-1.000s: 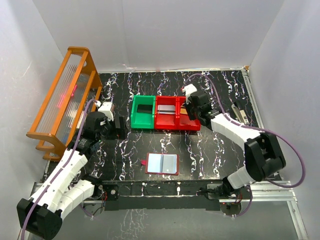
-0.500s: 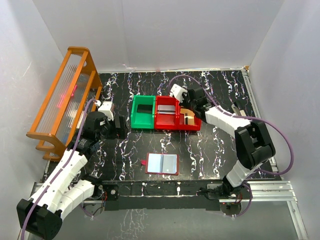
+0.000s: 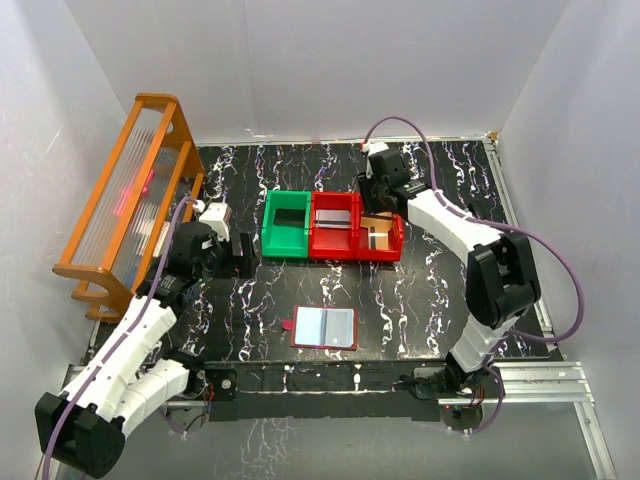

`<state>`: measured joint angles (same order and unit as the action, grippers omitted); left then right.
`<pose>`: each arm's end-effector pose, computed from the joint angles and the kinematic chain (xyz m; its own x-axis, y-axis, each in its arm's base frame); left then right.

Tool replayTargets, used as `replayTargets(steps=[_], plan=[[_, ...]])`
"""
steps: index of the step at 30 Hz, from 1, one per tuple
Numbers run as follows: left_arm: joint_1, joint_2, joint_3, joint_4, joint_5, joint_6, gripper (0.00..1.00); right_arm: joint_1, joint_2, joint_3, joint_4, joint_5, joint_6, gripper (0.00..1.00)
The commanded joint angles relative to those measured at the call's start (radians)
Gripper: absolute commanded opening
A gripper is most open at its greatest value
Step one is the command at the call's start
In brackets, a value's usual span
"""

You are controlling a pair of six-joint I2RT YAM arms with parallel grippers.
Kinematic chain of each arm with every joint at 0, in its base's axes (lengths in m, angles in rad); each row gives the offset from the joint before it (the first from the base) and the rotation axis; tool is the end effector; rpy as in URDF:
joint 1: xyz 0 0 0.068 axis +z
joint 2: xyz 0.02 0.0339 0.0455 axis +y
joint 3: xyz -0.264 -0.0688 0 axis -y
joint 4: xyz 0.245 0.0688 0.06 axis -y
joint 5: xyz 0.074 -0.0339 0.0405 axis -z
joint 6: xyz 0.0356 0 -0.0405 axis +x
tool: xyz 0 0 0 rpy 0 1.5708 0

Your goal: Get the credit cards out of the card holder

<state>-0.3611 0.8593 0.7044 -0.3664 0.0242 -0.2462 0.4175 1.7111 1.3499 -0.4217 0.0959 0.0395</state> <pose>0.1812 -0.0693 0.2804 -0.5427 -0.0555 -0.8381 0.2480 0.9427 -0.2230 0.3532 0.1529 0.2673 -0.6577 -0.2488 -0.7110 -0.3158 0.9480 -0.0395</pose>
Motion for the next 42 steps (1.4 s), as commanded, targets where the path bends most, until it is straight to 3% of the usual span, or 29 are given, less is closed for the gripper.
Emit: replayTargets(steps=[1,15,22,33,37,42], plan=[[0.007,0.007,-0.002,0.006,0.022,0.013,0.99,-0.002,0.057,0.013,-0.168,0.023,0.308,0.36],[0.006,0.023,-0.001,0.006,0.041,0.016,0.99,-0.002,0.179,0.066,-0.226,0.174,0.384,0.56],[0.007,0.033,-0.002,0.008,0.052,0.019,0.99,-0.003,0.224,0.077,-0.244,0.145,0.388,0.71],[0.006,0.048,0.000,0.007,0.067,0.022,0.99,0.042,0.237,0.081,-0.267,0.226,0.384,0.68],[0.007,0.048,0.000,0.007,0.066,0.022,0.99,0.046,0.229,0.066,-0.259,0.234,0.402,0.57],[0.007,0.051,0.001,0.006,0.066,0.022,0.99,0.049,0.208,0.041,-0.237,0.225,0.414,0.51]])
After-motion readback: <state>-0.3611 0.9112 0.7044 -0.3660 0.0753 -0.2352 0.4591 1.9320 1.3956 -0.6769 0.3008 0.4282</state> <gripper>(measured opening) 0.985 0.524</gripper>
